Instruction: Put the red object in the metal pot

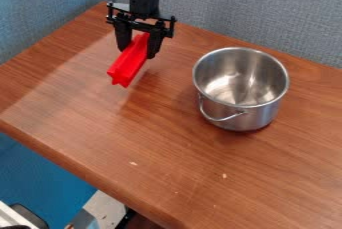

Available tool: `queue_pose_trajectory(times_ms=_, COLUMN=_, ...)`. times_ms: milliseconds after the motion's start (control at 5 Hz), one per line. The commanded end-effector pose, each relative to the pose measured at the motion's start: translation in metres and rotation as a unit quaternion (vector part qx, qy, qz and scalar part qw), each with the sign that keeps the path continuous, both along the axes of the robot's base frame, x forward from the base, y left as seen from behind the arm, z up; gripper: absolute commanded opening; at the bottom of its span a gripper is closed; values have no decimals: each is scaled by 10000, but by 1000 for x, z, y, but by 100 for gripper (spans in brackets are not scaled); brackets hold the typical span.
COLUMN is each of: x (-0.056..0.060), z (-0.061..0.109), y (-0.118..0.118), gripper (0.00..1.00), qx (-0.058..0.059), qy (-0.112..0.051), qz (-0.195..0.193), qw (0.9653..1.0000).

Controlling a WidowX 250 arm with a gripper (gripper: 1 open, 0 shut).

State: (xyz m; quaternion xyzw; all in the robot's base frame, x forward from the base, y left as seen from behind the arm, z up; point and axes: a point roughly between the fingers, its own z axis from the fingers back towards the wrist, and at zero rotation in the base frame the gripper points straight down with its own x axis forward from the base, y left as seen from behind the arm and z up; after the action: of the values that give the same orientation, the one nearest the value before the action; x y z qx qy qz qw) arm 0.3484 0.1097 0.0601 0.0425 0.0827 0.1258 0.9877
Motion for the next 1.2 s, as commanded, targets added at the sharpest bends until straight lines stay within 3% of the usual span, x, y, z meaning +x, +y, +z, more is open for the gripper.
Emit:
queue_pose_trajectory(times_ms=0, x=7, z=19, y=7, gripper=0, qx=159, qy=-260, qz=-12, qw=9995)
queue_pose_trajectory(times_ms=1000, x=11, z=25, y=15, gripper=0, qx=183, qy=-249, qz=-46, qw=9995)
